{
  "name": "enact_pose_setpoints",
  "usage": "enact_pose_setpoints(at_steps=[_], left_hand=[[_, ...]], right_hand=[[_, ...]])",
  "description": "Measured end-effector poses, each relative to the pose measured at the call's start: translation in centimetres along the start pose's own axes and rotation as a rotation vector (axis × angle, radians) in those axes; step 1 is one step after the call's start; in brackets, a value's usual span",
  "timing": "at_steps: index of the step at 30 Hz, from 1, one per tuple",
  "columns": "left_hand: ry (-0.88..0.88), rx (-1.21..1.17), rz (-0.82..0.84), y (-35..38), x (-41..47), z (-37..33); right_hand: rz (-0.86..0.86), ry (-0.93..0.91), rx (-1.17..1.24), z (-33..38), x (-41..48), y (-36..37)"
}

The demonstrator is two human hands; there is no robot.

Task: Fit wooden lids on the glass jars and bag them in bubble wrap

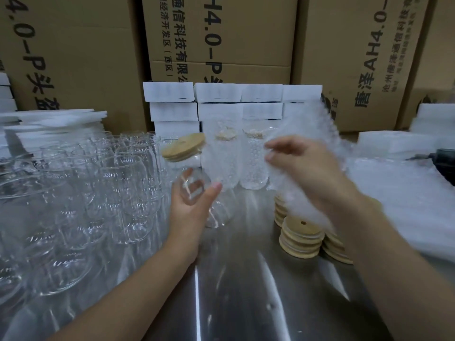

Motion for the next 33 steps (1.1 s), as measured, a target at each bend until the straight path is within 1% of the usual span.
enact_pose_setpoints(at_steps=[2, 4, 7, 9, 12, 16, 18, 19, 21, 24, 27, 30, 32, 33], left_hand=[[0.061, 0.007, -0.109, -0.8, 0.2, -0.4], [0.109, 0.02, -0.184, -1.4, 0.4, -0.7], [0.143, 0.055, -0.238, -1.8, 0.6, -0.7], [0.146, 0.069, -0.232, -1.7, 0.6, -0.6], [0.145, 0.074, -0.211, -1.6, 0.5, -0.4], [0.145, 0.092, -0.196, -1.5, 0.4, -0.3], [0.14, 0.087, -0.196, -1.4, 0.4, -0.3], [0.138, 0.081, -0.196, -1.4, 0.4, -0.3], [0.128, 0.062, -0.193, -1.4, 0.5, -0.3], [0.119, 0.029, -0.199, -1.3, 0.6, -0.3], [0.121, 0.016, -0.206, -1.2, 0.6, -0.3], [0.112, 0.024, -0.207, -1.1, 0.5, -0.3], [0.099, 0.024, -0.201, -1.1, 0.5, -0.2], [0.095, 0.026, -0.195, -1.1, 0.4, -0.2]], right_hand=[[0.125, 0.1, -0.037, -2.1, 0.2, 3.2], [0.178, 0.183, -0.111, -4.5, 0.4, 5.5], [0.294, 0.292, -0.085, -6.7, 0.4, 7.0], [0.387, 0.282, -0.196, -7.2, 0.5, 7.0], [0.444, 0.185, -0.396, -7.0, 0.2, 6.5], [0.565, 0.123, -0.695, -7.0, -1.1, 6.9], [0.579, 0.069, -0.823, -7.1, -1.4, 7.3], [0.574, 0.046, -0.851, -7.1, -1.5, 7.5], [0.54, 0.045, -0.848, -7.0, -1.4, 7.6], [0.468, 0.111, -0.809, -7.0, -1.2, 7.3], [0.475, 0.147, -0.767, -6.9, -1.5, 7.1], [0.523, 0.1, -0.883, -6.8, -1.9, 7.6], [0.513, 0.069, -0.937, -6.7, -1.9, 8.0], [0.496, 0.082, -0.928, -6.7, -1.9, 8.1]])
Point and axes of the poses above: each hand's wrist, its own x-axis towards the middle knuckle, its own y-axis out of the palm, z = x × y, the point moved 2 cm from there along x, towards the middle knuckle, and after that the axes turned 12 degrees about z, right-handed, at the moved point
